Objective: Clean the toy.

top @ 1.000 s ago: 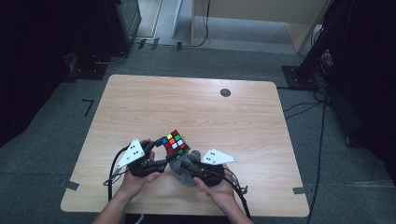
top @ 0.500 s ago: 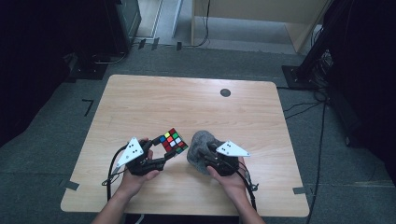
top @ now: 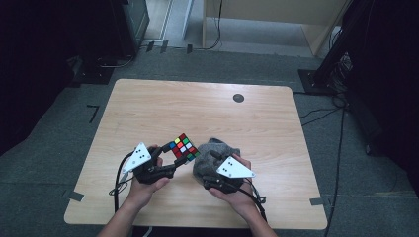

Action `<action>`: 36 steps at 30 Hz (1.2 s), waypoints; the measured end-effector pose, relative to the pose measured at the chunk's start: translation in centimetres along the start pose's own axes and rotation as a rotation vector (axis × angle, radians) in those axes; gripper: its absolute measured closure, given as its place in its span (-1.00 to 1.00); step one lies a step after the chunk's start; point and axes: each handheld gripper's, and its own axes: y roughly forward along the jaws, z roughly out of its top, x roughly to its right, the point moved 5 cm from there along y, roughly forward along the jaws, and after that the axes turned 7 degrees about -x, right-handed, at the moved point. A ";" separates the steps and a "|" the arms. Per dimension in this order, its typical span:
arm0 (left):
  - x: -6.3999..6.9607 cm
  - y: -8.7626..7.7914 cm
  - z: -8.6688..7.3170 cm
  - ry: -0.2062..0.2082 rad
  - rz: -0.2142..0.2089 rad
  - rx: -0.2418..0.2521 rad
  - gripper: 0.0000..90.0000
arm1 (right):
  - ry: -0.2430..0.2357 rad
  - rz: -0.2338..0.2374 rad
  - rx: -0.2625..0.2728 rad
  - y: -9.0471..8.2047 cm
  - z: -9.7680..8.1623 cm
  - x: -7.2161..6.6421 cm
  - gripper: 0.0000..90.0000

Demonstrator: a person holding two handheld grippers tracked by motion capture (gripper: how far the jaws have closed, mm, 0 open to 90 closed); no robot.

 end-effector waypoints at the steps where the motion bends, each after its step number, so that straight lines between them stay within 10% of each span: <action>1: 0.1 0.1 0.0 -0.004 -0.001 -0.004 -0.25 | -0.009 -0.001 0.001 0.0 0.0 -0.3 -0.46; 15: 2.2 1.9 -0.3 -0.099 -0.068 -0.087 -0.25 | -0.120 -0.141 0.068 0.2 0.4 -1.4 -0.30; 23: 1.6 1.6 -0.1 -0.145 -0.122 -0.075 -0.34 | -0.146 -0.125 0.046 -0.1 0.4 -1.4 -0.24; 29: 0.4 0.4 0.5 -0.119 -0.094 -0.031 -0.47 | -0.118 -0.133 -0.002 -0.2 0.0 -0.2 -0.23; 36: -0.4 0.6 -0.5 0.001 -0.043 -0.100 -0.52 | -0.036 -0.135 -0.024 -1.3 0.4 2.0 -0.23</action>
